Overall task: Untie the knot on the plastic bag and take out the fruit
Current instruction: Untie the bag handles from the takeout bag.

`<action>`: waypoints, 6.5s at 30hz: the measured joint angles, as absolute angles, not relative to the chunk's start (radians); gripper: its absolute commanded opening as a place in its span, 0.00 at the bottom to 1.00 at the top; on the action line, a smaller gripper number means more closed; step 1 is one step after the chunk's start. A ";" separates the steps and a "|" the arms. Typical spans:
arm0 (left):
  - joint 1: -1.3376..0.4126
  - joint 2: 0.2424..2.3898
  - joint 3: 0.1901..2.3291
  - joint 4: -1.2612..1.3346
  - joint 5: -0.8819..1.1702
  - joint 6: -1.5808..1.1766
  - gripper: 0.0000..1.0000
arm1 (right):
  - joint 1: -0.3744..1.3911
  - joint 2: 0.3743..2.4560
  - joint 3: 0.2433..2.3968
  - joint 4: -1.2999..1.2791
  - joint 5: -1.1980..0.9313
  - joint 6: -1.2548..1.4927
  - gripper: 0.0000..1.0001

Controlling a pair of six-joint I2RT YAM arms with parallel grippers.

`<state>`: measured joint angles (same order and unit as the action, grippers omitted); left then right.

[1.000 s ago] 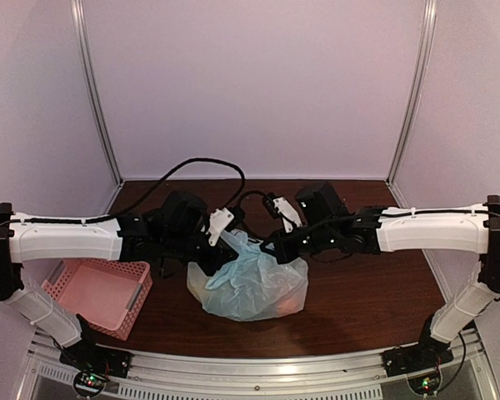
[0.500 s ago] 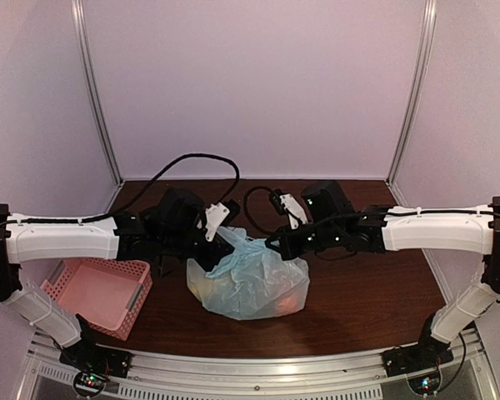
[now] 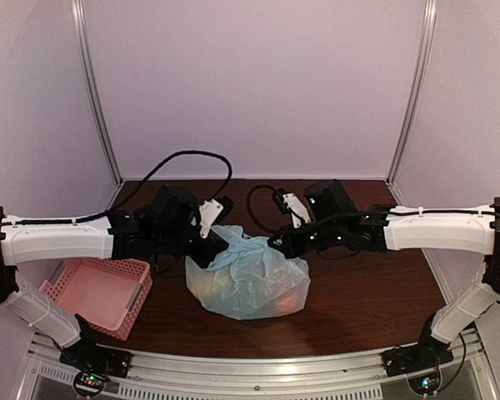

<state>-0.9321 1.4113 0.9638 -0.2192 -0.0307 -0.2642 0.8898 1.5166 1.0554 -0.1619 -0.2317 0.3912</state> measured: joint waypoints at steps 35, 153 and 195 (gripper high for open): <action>-0.928 1.374 0.915 -0.195 0.044 -0.264 0.00 | 0.853 1.682 1.258 -0.273 -0.427 0.291 0.47; -0.826 1.296 0.841 -0.173 0.135 -0.268 0.00 | 0.871 1.769 1.386 -0.392 -0.472 0.252 0.14; -0.778 1.144 0.838 -0.204 0.059 -0.278 0.50 | 0.862 1.575 1.216 -0.256 -0.273 0.373 0.00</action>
